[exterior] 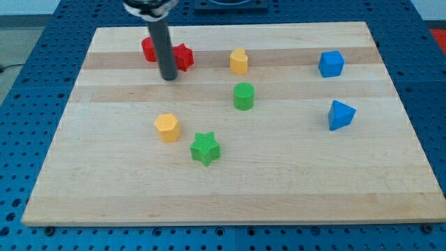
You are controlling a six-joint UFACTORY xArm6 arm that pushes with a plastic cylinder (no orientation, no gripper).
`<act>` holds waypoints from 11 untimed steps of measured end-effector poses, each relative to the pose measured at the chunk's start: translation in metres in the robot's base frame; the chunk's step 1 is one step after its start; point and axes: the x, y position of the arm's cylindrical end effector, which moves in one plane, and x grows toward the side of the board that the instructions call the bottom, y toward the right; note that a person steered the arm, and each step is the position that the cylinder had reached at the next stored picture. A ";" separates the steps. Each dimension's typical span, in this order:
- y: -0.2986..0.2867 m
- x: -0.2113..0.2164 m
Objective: Move red star closer to the red circle
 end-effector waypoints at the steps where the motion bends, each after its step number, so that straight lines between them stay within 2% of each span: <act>1: 0.017 -0.002; 3: 0.031 -0.034; 5: -0.047 -0.037; 8: -0.047 -0.054; 10: 0.044 -0.032; 11: 0.111 -0.022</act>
